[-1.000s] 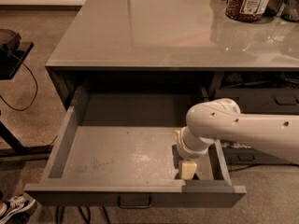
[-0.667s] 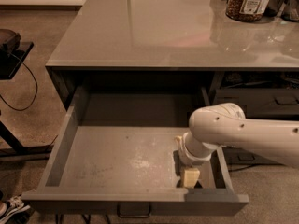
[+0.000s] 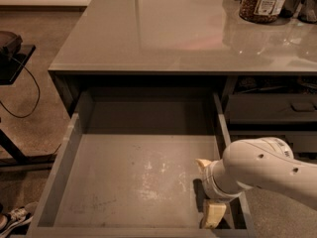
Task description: Open top drawer
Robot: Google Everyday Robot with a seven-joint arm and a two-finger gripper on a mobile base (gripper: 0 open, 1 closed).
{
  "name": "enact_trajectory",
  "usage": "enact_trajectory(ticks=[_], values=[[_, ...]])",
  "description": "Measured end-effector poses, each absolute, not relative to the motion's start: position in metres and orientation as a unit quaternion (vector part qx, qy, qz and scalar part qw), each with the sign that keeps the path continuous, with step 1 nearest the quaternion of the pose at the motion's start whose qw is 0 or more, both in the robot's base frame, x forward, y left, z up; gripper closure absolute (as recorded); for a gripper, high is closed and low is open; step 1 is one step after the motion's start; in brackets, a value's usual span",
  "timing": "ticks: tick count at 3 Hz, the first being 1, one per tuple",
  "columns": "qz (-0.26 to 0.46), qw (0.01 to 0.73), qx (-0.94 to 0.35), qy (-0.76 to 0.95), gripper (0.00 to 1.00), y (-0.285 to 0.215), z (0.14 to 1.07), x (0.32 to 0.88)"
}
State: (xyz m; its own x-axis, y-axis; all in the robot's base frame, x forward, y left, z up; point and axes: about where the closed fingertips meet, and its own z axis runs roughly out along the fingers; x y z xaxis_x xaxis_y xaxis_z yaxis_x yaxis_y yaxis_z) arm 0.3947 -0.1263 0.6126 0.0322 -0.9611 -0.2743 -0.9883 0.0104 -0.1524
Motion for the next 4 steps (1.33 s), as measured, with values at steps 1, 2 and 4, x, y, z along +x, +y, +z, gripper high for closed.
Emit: enact_trajectory(ticks=[1,2,4], values=[[0.045,0.153,-0.702,0.694,0.0,-0.126,0.613,0.395],[0.045,0.153,-0.701,0.695,0.0,-0.132,0.637,0.405],[-0.006,0.164,-0.673,0.721,0.0,-0.157,0.773,0.405]])
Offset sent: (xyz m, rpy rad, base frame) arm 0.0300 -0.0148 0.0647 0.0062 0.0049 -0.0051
